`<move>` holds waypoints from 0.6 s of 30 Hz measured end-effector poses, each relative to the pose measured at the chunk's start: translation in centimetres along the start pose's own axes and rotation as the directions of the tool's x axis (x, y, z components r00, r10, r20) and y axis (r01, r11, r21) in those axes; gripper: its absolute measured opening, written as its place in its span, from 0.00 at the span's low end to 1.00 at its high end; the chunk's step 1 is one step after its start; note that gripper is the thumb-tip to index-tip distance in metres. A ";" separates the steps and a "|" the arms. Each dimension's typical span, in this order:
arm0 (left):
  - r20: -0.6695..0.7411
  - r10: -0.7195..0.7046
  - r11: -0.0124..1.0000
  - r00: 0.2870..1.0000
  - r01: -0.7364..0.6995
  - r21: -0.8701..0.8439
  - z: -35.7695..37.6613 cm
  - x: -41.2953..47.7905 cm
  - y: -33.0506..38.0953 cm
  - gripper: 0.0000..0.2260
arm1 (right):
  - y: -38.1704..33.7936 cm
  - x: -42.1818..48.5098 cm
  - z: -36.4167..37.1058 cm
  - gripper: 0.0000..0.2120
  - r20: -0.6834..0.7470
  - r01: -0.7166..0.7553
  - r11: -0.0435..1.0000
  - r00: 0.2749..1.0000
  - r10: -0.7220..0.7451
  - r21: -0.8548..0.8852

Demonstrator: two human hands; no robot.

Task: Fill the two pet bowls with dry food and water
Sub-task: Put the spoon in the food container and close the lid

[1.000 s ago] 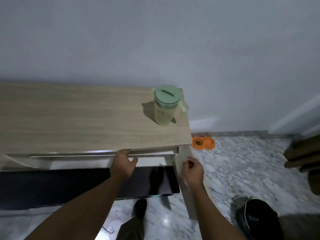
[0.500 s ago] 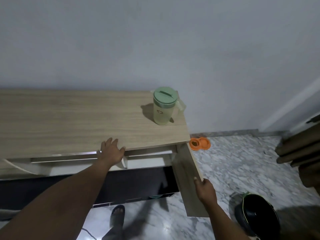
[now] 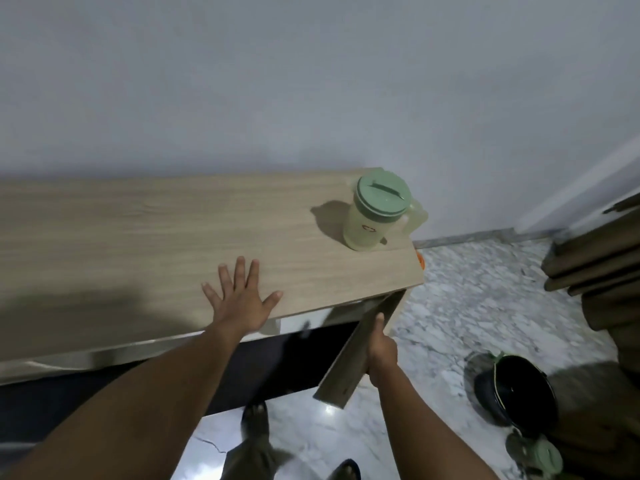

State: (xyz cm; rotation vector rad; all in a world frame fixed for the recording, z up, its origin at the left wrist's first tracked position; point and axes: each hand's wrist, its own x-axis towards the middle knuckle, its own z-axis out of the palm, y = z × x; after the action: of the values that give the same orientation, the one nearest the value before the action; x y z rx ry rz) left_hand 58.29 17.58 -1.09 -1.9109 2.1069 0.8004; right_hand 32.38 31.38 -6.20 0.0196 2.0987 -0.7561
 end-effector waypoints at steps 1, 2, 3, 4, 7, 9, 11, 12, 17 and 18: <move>0.015 0.004 1.000 1.000 -0.004 0.000 -0.1 0.2 0.0 0.41 | -1.3 -1.0 1.3 0.62 -0.017 -0.043 0.998 0.999 0.043 0.045; 0.036 0.006 1.000 0.999 -0.006 -0.004 -0.3 0.5 0.0 0.41 | -3.1 -3.2 2.5 0.57 -0.003 -0.077 0.990 0.997 0.078 0.114; 0.058 0.008 1.000 0.998 -0.007 -0.008 -0.4 0.5 0.1 0.41 | -4.7 -5.1 3.5 0.47 0.049 -0.111 0.969 0.994 0.102 0.221; 0.081 0.011 1.000 0.997 -0.010 -0.012 -0.6 0.5 0.1 0.41 | -6.1 -6.2 4.7 0.36 0.105 -0.141 0.931 0.988 0.112 0.337; 0.138 0.026 1.000 0.990 -0.024 -0.013 -0.8 0.5 0.2 0.41 | -9.1 -6.4 7.3 0.33 0.270 -0.173 0.768 0.963 0.001 0.616; 0.169 0.026 1.000 0.985 -0.024 -0.014 -1.4 0.9 0.0 0.41 | -10.0 -5.8 8.6 0.29 0.315 -0.182 0.738 0.948 -0.042 0.650; 0.216 0.031 0.999 0.976 -0.025 -0.031 -2.1 1.4 -0.2 0.43 | -9.9 -4.8 8.9 0.21 0.288 -0.198 0.727 0.958 0.001 0.658; 0.233 0.037 0.999 0.972 -0.028 -0.043 -2.4 1.8 -0.3 0.44 | -9.7 -4.6 8.7 0.23 0.281 -0.199 0.731 0.960 0.010 0.652; 0.237 0.050 0.998 0.970 -0.037 -0.058 -2.5 2.1 -0.3 0.45 | -9.4 -3.9 6.7 0.42 -0.022 -0.074 0.856 0.995 0.099 0.512; 0.228 0.049 0.998 0.972 -0.037 -0.057 -2.6 2.0 -0.3 0.45 | -10.0 -4.1 6.1 0.50 -0.123 -0.001 0.899 0.990 0.062 0.439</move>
State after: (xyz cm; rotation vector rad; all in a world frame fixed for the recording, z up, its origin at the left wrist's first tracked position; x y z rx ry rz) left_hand 58.81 14.61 0.03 -1.7087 2.0114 1.0410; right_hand 36.61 21.15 -0.66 0.3599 2.0035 -1.2238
